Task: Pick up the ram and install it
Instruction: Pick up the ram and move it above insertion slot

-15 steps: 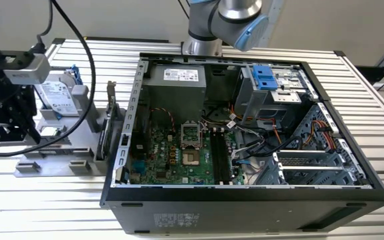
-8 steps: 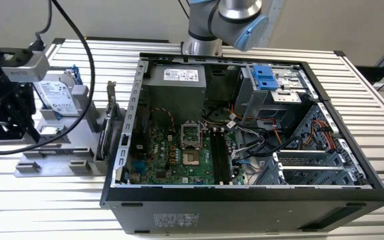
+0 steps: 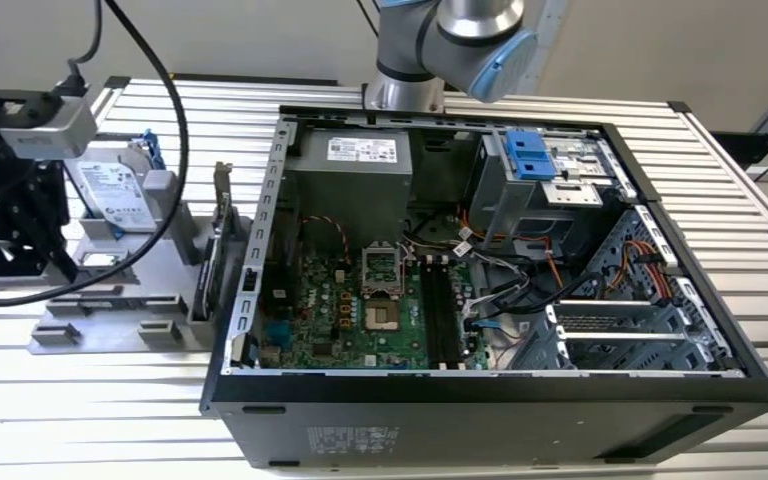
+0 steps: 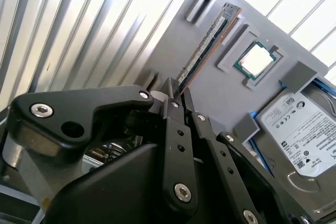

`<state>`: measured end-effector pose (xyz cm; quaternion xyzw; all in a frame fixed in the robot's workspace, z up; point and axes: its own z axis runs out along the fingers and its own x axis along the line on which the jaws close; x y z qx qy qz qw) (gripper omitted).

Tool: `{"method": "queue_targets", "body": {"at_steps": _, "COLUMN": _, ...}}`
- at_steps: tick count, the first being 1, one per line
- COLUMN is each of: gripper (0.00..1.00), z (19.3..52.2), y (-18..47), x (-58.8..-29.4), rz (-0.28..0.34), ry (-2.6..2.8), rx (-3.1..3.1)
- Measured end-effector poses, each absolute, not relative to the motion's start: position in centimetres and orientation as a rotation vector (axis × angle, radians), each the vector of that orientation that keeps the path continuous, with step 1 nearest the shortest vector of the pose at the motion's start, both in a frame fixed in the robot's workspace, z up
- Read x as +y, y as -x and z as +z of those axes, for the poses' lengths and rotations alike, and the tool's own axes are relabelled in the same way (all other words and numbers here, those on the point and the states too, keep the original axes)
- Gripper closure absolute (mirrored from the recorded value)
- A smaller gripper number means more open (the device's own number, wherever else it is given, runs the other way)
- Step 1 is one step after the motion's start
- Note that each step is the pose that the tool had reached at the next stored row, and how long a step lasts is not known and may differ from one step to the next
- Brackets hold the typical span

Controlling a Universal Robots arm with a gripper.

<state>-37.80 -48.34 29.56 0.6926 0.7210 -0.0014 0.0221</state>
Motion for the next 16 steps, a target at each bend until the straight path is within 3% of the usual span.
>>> {"method": "queue_targets", "body": {"at_steps": 16, "gripper": 1.00, "z": 30.38, "y": 37.80, "x": -48.34, "rz": -0.004, "ry": -2.146, "rx": 2.234}}
